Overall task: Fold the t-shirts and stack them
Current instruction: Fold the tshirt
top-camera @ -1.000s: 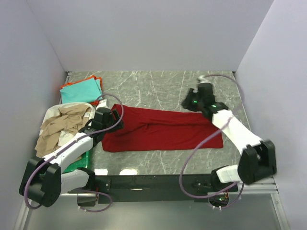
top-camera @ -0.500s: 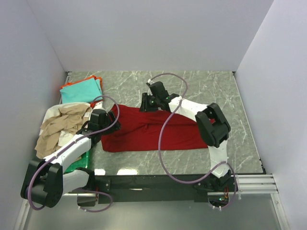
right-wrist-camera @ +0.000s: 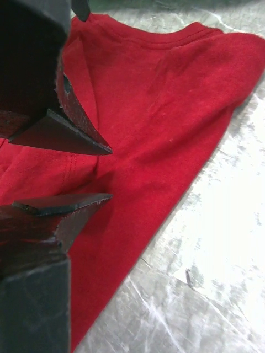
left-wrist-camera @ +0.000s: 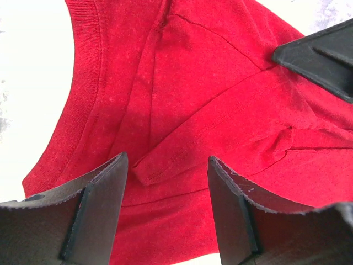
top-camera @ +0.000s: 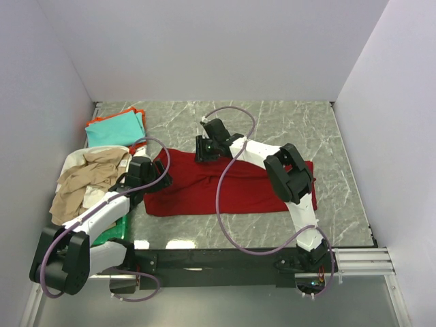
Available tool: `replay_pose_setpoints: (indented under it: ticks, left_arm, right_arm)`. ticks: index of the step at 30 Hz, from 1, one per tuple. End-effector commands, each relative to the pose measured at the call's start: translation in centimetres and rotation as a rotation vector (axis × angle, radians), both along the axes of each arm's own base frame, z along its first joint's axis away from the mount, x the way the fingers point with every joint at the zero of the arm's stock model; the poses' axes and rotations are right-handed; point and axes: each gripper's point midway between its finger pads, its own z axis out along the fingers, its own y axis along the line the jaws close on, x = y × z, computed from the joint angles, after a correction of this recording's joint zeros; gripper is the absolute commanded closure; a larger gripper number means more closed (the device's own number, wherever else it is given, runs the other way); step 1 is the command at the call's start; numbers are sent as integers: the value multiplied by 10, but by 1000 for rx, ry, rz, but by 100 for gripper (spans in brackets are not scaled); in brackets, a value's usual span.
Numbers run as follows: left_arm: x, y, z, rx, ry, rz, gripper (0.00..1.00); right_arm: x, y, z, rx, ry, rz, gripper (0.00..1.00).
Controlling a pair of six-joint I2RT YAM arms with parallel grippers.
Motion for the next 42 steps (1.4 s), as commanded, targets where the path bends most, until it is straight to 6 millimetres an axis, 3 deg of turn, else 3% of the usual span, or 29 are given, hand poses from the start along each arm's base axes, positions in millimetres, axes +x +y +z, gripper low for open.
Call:
replay_pose_setpoints:
  ticks: [1, 12, 21, 26, 32, 39, 42]
  left_arm:
    - [4, -3, 2, -23, -17, 2, 35]
    - [3, -2, -1, -18, -10, 2, 35]
    - [-1, -1, -11, -11, 23, 3, 35]
    - [-1, -1, -12, -8, 25, 3, 36]
    - [2, 6, -19, 28, 41, 29, 44]
    - [5, 7, -27, 42, 61, 39, 50]
    - [7, 4, -25, 32, 53, 31, 64]
  right_arm:
    - [4, 9, 11, -1, -47, 23, 59]
    - [-10, 10, -1, -17, -23, 41, 69]
    - [-5, 2, -11, -119, -45, 22, 70]
    - [-5, 1, -11, -133, -52, 14, 79]
    - [-3, 5, -2, -109, -63, 12, 90]
    - [-3, 6, 2, -107, -67, 14, 91]
    - [-4, 5, 2, -106, -68, 10, 93]
